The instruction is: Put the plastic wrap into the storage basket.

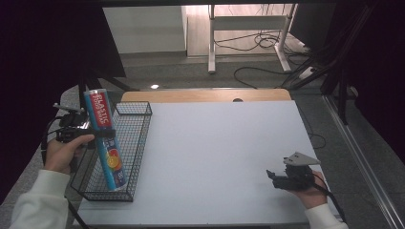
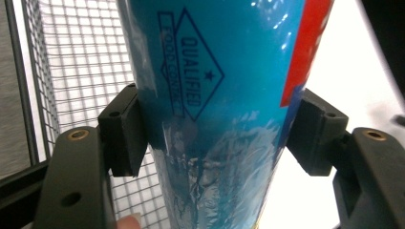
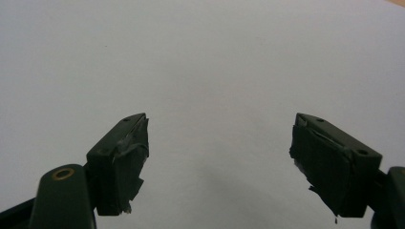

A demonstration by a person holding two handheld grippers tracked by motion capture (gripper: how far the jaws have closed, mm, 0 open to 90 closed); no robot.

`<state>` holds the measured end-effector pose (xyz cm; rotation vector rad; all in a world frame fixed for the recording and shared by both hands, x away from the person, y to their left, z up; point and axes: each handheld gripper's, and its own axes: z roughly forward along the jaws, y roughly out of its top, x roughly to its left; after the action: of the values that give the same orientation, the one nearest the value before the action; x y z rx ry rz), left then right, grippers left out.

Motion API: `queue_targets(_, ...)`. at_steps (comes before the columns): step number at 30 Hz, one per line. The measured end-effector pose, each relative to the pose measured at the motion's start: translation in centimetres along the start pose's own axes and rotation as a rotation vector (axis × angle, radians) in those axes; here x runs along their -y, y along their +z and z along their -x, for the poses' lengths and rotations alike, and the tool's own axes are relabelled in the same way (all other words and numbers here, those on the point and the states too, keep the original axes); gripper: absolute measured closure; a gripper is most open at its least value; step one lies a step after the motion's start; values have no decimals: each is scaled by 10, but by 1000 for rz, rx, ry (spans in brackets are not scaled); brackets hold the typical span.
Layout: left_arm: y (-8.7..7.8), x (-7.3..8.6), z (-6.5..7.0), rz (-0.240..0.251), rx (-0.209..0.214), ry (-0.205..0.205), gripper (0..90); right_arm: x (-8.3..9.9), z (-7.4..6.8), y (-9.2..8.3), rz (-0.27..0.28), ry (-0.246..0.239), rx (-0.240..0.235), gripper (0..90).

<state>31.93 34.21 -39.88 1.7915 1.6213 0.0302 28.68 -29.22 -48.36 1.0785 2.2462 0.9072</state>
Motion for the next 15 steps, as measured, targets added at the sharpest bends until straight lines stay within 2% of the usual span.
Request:
queue_targets(1,7,-1,-2,-11,-13,-4,320,0,0,0,-1,0,0,207)
queue_targets(2,7,-1,-2,-11,-13,-4,320,0,0,0,-2,-1,1,207)
queue_targets(4,25,-3,-9,-14,-10,-37,320,0,0,0,-3,-1,1,206)
queue_targets(10,42,-12,-17,-31,-8,-79,319,1,1,2,-8,-2,10,205)
queue_targets(14,67,-20,-28,-41,-25,-140,317,2,1,3,-14,-11,17,204)
queue_targets(15,67,-20,-28,-41,-25,-140,317,2,1,2,-15,-12,18,204)
